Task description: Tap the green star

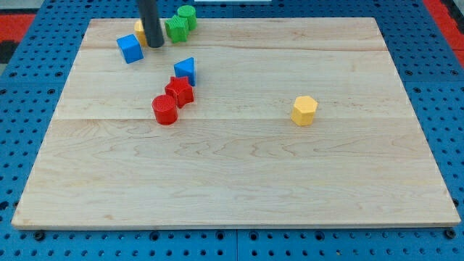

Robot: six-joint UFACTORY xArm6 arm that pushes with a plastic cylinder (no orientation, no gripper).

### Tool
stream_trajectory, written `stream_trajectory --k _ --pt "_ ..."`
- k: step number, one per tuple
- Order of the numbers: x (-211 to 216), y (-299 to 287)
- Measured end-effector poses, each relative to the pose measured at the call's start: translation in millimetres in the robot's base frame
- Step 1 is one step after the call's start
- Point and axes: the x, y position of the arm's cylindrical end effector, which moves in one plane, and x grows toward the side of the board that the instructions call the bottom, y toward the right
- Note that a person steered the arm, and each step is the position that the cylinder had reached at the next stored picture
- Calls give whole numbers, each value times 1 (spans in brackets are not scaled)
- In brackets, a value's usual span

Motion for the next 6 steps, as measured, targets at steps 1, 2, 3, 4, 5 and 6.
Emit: stream_trajectory --k 1,2,3,4,5,6 --pt "-14 3" --pt "-14 5" --pt "-15 6" --pt "8 42" --pt "7 77" --pt "-22 68"
